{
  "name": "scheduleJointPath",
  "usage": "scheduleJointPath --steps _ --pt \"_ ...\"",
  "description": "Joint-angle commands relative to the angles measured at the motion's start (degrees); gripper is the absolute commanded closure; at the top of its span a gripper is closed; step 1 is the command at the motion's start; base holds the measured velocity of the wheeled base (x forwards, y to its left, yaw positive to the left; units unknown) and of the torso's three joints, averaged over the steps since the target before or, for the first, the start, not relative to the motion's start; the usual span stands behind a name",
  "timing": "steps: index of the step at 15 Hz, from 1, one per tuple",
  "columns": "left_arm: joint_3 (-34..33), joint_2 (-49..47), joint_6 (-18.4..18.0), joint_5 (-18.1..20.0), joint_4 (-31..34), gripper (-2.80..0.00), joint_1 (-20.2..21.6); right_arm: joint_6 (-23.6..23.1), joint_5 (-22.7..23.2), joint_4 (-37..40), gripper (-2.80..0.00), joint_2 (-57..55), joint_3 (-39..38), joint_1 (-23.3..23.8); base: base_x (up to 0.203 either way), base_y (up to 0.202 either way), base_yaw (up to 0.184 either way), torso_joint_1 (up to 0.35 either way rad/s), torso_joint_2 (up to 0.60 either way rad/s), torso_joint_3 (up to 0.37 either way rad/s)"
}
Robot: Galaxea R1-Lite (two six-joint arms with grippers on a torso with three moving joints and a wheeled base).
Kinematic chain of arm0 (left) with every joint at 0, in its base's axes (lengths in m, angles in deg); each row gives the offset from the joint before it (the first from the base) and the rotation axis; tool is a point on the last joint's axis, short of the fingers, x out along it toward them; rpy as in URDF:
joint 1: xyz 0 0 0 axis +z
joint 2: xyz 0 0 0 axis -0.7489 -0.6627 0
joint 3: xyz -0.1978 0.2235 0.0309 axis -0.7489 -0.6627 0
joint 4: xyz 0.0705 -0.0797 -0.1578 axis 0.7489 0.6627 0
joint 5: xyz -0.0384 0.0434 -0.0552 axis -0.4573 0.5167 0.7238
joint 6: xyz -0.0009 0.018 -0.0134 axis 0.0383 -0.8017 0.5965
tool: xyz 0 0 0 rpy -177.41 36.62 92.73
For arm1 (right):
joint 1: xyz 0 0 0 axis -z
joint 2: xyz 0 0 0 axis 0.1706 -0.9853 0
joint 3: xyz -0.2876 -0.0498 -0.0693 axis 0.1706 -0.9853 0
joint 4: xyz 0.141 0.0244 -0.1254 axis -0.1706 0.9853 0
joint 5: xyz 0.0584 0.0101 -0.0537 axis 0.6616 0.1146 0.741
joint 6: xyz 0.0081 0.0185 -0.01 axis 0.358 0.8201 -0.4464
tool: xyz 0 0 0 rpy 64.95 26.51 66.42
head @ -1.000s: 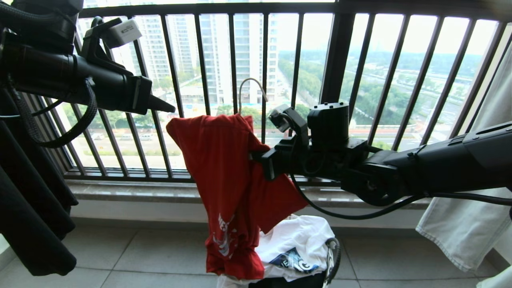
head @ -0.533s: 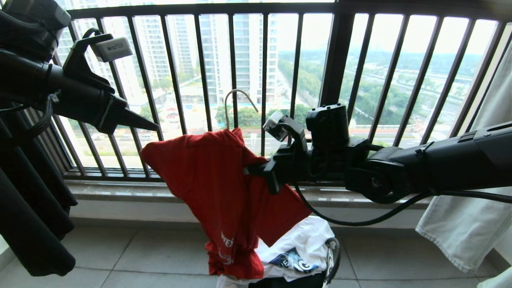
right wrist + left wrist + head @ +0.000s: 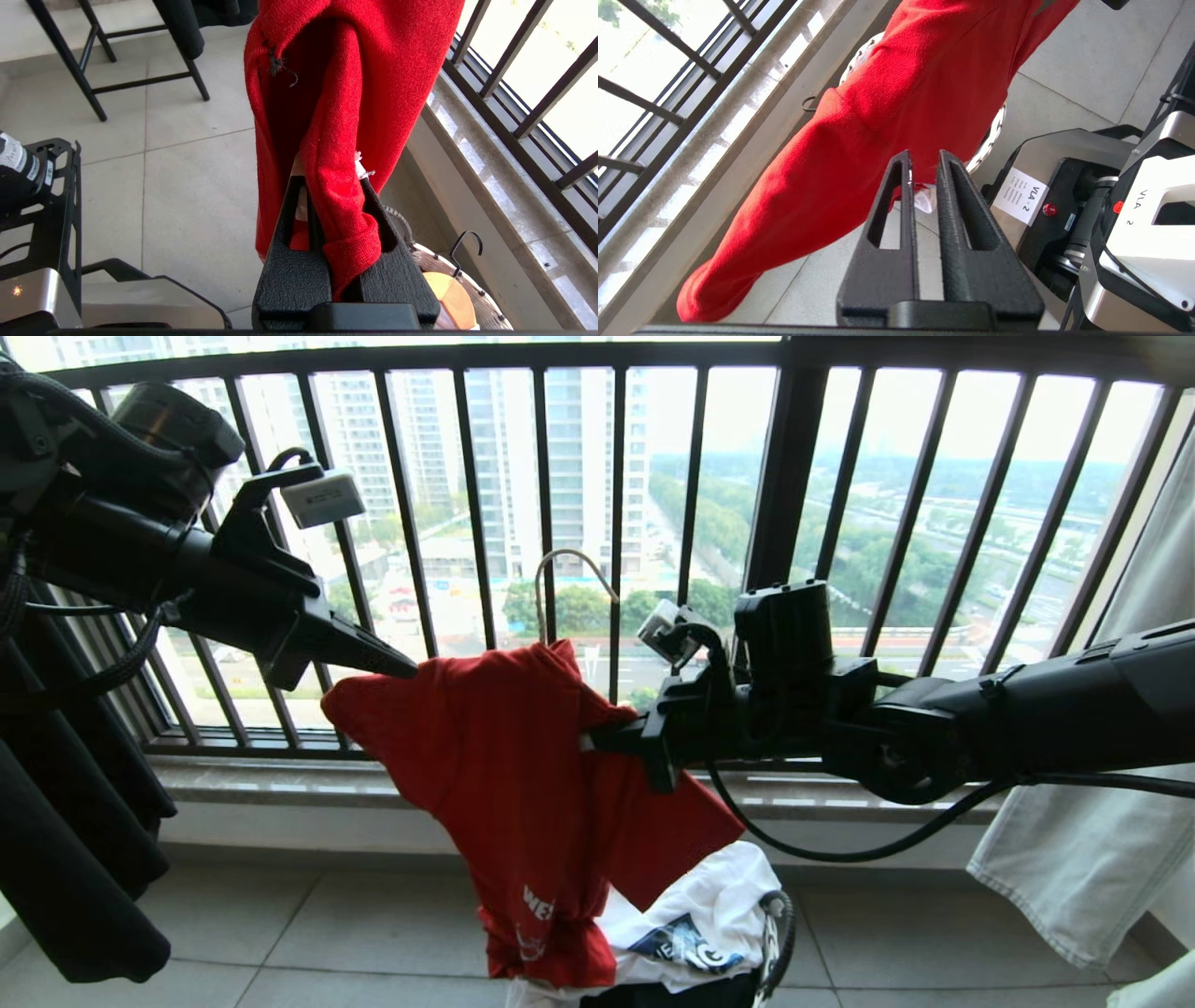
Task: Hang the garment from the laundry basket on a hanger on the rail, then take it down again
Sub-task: Hang the clothes rack on the clothesline
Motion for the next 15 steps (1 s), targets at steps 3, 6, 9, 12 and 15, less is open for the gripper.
scheduleJointPath --steps 3,6,9,12,15 --pt "-0.1 -1.3 -2.8 2.8 0.3 -2.80 -0.1 -0.3 0.5 -0.1 0.00 0.0 -0.3 0.2 0.000 0.000 0.000 0.000 0.00 0.000" --pt "-0.2 -3.3 -7.7 2.9 -2.2 -2.80 0.0 -0.5 0.5 -0.2 0.00 0.0 -0.6 0.1 0.000 0.000 0.000 0.000 0.00 0.000" --pt "0.1 -5.0 -8.7 2.9 -5.6 -2.80 -0.2 -0.5 0.5 -0.3 0.00 0.1 -0.7 0.2 0.000 0.000 0.000 0.000 0.00 0.000" --pt "0.1 -6.3 -8.8 2.9 -8.3 -2.80 -0.4 -0.5 0.5 -0.3 0.00 0.2 -0.7 0.1 0.000 0.000 0.000 0.000 0.00 0.000" --pt "0.1 -8.2 -9.8 3.0 -8.4 -2.80 -1.5 -0.8 0.5 -0.3 0.00 0.3 -0.7 0.1 0.000 0.000 0.000 0.000 0.00 0.000"
